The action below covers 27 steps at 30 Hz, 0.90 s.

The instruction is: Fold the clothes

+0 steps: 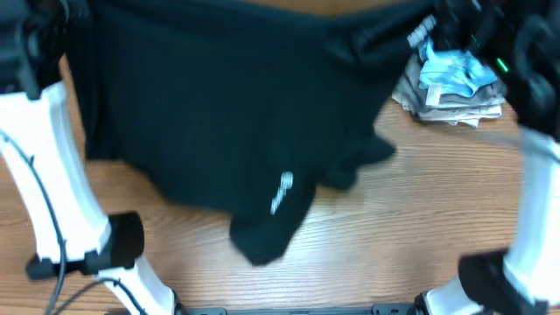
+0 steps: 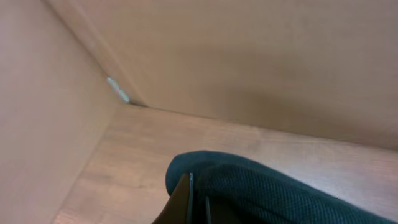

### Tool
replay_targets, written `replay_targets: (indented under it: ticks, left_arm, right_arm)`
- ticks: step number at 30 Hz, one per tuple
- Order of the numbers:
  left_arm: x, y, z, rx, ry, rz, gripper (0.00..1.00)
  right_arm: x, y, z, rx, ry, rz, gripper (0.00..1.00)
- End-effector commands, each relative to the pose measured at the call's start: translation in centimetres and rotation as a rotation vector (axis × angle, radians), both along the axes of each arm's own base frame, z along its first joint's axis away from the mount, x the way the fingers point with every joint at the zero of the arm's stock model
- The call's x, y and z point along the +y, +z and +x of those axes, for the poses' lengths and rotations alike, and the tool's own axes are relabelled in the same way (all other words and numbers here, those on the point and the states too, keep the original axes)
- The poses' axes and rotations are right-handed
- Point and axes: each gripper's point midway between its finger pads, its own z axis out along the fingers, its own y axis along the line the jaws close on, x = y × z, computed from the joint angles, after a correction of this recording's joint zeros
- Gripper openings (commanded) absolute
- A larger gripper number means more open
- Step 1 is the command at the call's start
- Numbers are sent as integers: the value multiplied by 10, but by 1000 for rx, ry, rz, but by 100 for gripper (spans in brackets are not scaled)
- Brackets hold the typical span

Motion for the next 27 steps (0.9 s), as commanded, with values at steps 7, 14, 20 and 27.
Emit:
replay_targets:
  ticks: [7,14,20,27]
  left_arm:
    - [17,26,46,-190,8,25,4]
    - [15,13,30,-110,-1,4,4]
    - [10,-68,6,219,-3,-53,4]
    - [6,-164,-23,599,10,-127,4]
  right_arm:
    - [-23,80,52,-380,-97,-39,4]
    - [-7,63,46,-299,15,-14,4]
    - [12,-36,49,47,109,5,4]
    - [12,-149,34,444,77,28,4]
